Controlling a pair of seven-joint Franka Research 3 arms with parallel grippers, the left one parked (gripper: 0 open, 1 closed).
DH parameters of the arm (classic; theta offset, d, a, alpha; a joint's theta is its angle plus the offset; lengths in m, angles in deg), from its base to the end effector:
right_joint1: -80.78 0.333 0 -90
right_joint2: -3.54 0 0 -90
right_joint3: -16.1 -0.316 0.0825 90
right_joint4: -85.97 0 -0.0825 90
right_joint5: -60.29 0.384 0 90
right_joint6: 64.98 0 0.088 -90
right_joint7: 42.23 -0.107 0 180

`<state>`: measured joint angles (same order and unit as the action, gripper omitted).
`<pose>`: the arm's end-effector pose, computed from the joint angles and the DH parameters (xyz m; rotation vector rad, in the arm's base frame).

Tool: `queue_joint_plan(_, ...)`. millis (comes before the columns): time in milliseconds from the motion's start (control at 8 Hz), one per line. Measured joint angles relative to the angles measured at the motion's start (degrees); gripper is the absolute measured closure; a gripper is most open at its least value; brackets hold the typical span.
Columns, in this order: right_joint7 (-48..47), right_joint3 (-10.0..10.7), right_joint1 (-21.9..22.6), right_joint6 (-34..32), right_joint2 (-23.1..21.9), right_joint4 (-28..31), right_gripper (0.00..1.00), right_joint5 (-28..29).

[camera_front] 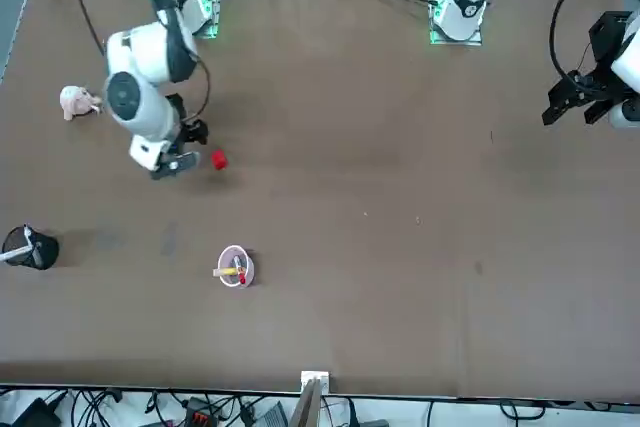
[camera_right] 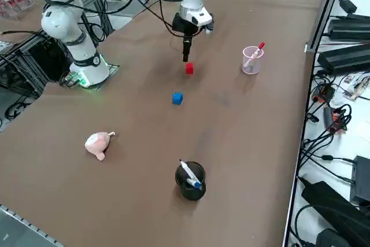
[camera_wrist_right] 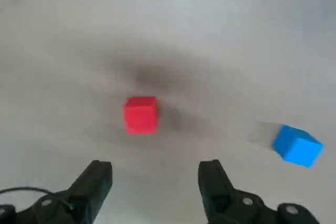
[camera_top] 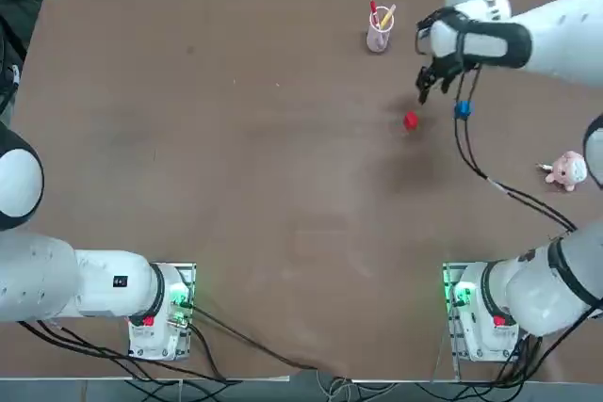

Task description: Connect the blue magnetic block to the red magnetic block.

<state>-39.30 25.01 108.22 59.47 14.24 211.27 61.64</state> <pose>0.5029 0.1696 0.2880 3.0393 0.5516 -0.3034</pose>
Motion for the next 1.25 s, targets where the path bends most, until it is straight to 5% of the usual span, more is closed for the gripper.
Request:
queue_joint_plan(375,-4.23,-0.01,4.92,4.72,4.48,1.11,0.00,0.02)
queue_joint_plan(1250,-4.38,1.11,4.05,6.68,8.53,1.17,0.01,0.02)
